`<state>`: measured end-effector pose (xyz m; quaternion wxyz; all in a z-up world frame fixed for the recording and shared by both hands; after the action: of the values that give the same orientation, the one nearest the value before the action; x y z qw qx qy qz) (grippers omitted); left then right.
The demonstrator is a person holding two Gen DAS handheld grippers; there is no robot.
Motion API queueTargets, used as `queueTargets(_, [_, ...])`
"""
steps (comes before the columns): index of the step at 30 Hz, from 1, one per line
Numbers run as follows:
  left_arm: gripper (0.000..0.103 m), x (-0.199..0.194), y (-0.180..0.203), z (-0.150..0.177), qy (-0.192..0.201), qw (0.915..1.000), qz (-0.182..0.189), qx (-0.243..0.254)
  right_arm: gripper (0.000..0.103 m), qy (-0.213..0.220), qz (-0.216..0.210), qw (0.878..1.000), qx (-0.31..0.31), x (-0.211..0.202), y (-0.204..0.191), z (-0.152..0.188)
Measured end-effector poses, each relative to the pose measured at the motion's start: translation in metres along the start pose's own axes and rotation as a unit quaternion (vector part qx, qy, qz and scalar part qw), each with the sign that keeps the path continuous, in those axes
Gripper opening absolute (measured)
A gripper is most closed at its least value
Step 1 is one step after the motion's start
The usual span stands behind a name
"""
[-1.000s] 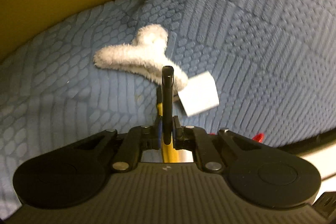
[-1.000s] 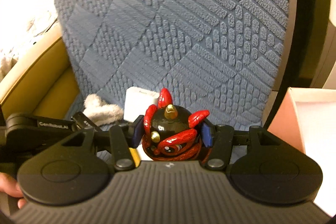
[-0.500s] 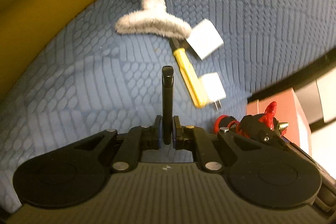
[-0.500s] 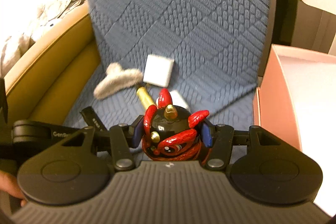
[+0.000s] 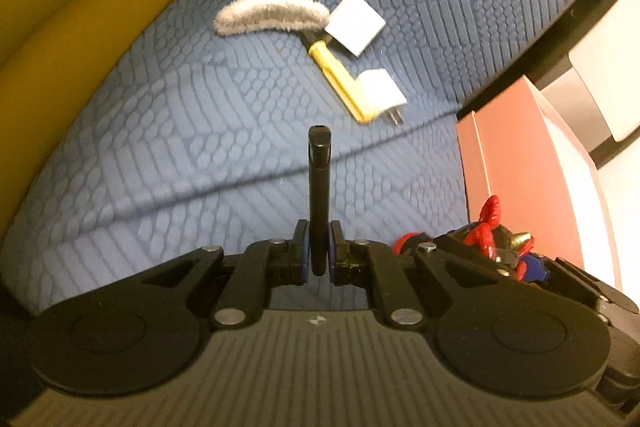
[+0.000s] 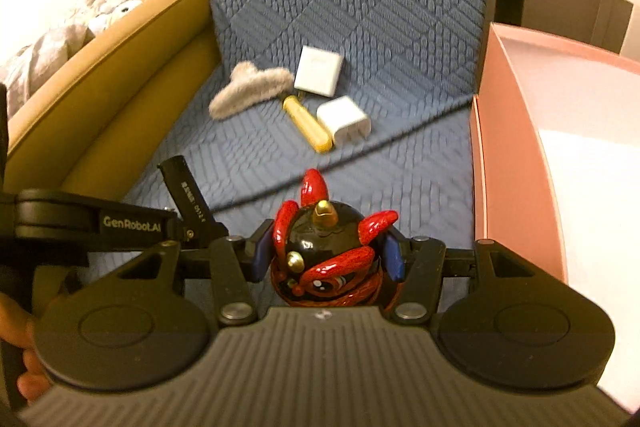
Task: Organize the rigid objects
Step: 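Grasp the black USB stick with the left gripper while the right lifts the figurine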
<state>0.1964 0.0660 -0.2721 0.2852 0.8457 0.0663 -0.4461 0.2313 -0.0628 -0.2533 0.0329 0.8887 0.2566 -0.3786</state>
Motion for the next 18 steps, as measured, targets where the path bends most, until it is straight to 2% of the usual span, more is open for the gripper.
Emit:
queueTargets(12, [0.011,-0.001,0.002,0.001,-0.008,1.0,-0.002,0.002,0.061,-0.033,0.014,0.999,0.003,0.026,0.001,0.016])
queueTargets(18, [0.011,0.001,0.006,0.002,-0.022,0.9996,0.001,0.014,0.06,-0.034,0.017,0.999,0.0,0.02,0.0,0.013])
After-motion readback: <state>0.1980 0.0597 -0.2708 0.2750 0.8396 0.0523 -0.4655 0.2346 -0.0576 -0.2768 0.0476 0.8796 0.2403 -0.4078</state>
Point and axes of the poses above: each gripper's, at about its wrist camera, not at the fingertips, and x roughly the way its jaws point, y to its right, z to its underside, the point moved 2 cm from there along x, roughly the way its jaws point, and after that the axes turned 1 degree about -z, right-handed, at the moved point
